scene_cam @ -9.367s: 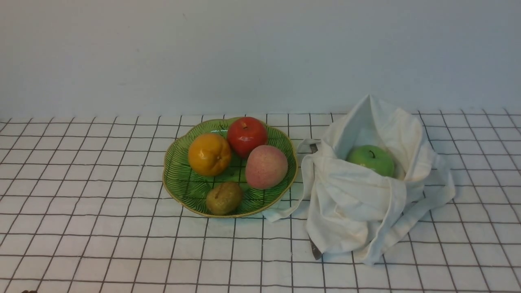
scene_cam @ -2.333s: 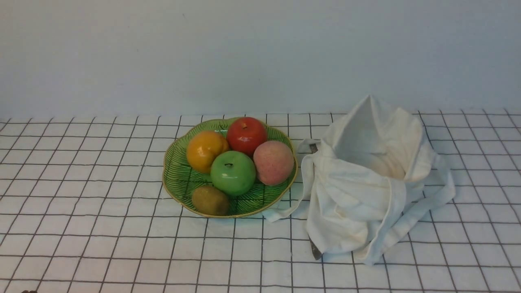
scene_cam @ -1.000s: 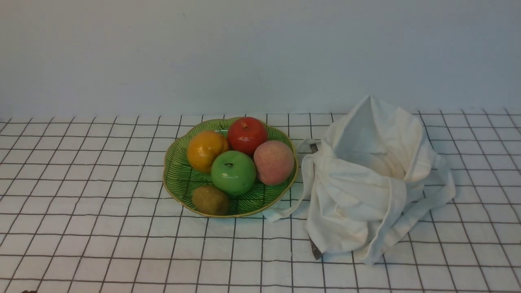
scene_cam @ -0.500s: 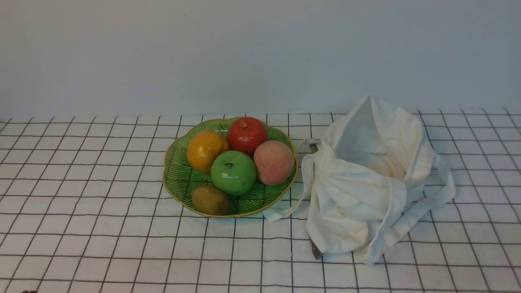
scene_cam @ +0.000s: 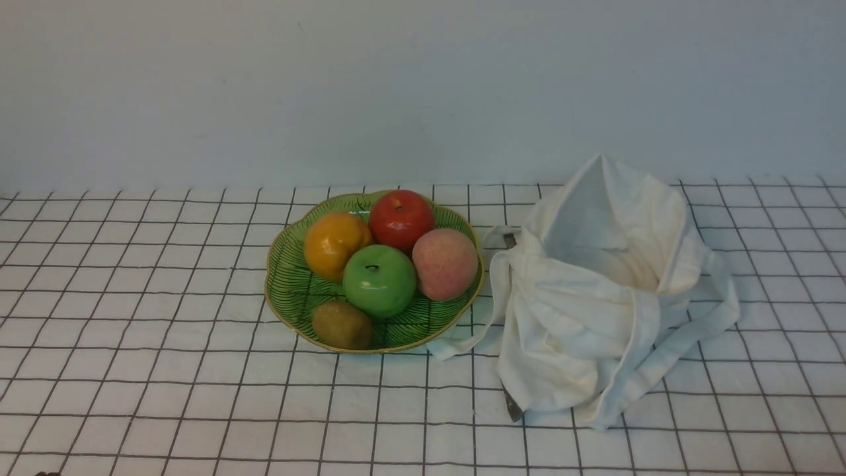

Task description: Take the fruit out of the bag on the white checkered tablecloth and place them on the plate.

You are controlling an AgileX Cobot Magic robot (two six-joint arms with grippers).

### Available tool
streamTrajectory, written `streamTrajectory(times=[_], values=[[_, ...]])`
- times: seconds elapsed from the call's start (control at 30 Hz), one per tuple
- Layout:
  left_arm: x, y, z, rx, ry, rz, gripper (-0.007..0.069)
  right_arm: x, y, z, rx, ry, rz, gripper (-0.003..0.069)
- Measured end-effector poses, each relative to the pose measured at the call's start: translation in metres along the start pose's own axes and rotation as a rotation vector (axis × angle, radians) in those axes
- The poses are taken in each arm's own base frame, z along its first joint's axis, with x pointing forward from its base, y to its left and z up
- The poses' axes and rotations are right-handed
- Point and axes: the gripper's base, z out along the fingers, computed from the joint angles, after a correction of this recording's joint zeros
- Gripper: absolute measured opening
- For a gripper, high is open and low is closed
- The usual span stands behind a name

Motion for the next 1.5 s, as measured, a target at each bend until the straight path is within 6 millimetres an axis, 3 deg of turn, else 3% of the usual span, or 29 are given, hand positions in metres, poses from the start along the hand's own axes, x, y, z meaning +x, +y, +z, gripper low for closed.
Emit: streamTrajectory(times=[1.5], values=[[0.0,0.0,0.0,0.0,0.0,0.0,-0.0008,0.0002,0.0,0.0,0.0,0.002,0.001,-0.0015]])
